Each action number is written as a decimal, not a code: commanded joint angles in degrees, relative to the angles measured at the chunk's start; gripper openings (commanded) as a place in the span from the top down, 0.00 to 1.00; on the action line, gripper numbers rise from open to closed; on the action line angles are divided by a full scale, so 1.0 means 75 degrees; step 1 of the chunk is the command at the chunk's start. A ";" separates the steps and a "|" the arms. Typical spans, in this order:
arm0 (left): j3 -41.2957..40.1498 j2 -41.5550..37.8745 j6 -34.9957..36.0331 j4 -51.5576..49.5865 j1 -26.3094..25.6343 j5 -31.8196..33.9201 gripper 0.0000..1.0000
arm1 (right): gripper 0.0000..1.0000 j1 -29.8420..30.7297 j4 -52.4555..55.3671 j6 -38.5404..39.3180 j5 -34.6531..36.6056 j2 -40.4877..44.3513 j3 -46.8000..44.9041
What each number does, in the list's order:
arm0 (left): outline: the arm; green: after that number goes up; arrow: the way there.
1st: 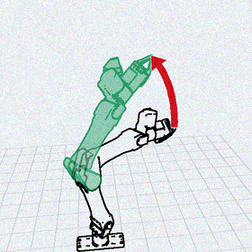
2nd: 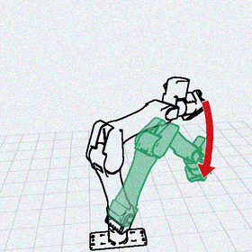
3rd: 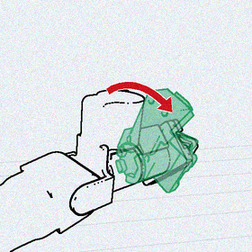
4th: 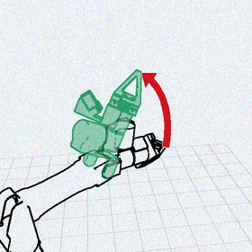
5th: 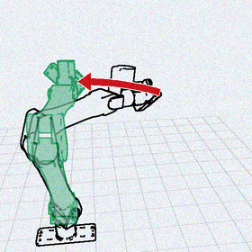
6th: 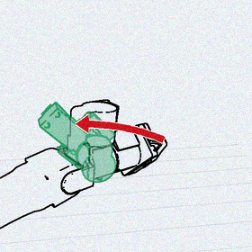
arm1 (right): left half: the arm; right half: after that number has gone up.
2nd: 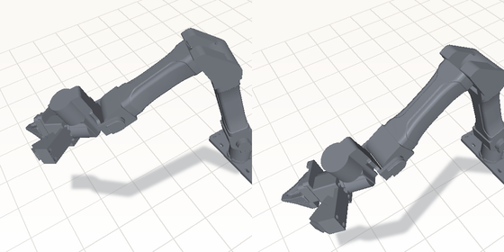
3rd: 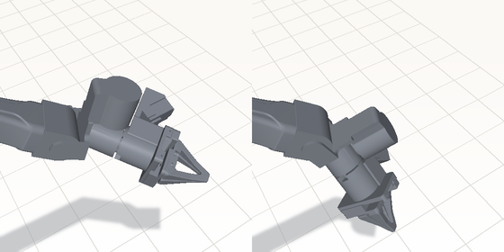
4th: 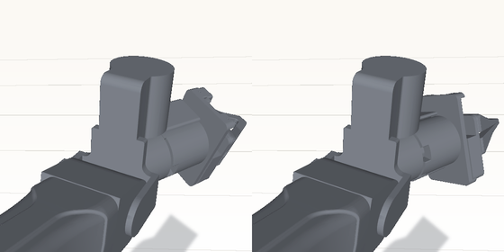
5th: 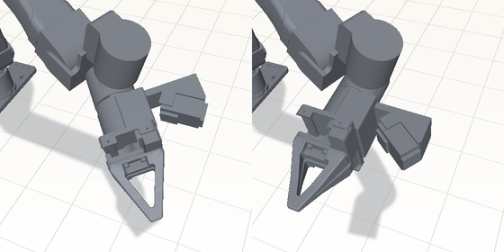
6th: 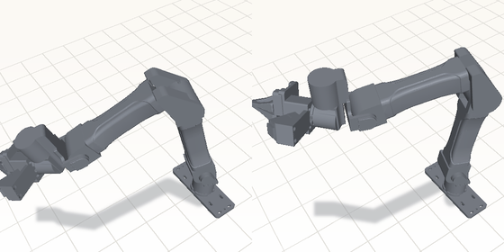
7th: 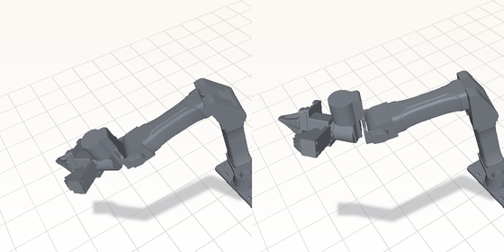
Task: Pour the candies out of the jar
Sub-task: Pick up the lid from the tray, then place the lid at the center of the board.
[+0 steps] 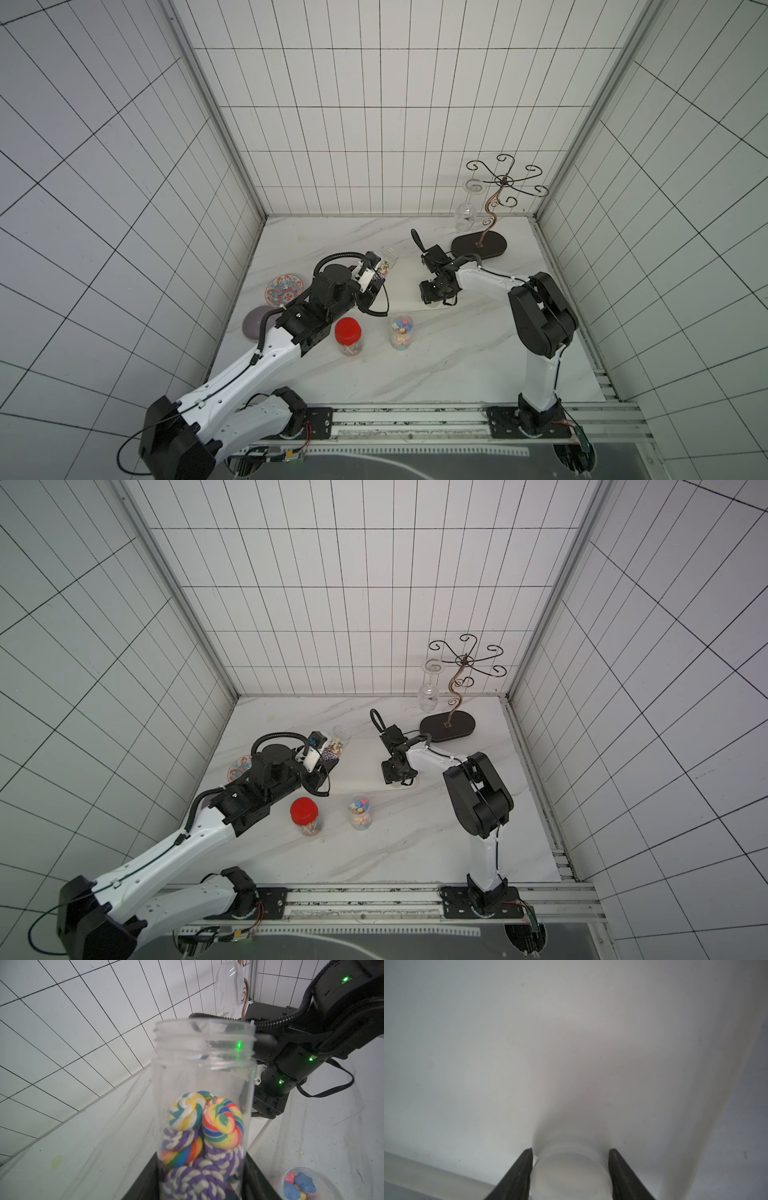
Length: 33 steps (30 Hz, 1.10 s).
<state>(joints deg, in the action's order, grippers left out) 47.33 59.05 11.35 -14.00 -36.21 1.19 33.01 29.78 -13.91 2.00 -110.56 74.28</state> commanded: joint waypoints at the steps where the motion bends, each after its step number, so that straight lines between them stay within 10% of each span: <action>1: 0.0061 -0.0033 -0.0073 0.0390 0.0046 -0.0130 0.54 | 0.45 0.0081 0.0403 0.0014 0.0147 0.0581 -0.0050; 33: 0.0342 0.0230 -0.0095 0.0101 0.0070 -0.0552 0.54 | 0.49 -0.1591 0.0517 0.0285 -0.0180 0.2379 -0.2506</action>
<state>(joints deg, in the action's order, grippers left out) 47.46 60.34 10.87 -14.28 -35.88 -2.37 21.89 35.42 -12.56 2.44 -92.36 58.72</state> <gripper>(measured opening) 0.517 0.535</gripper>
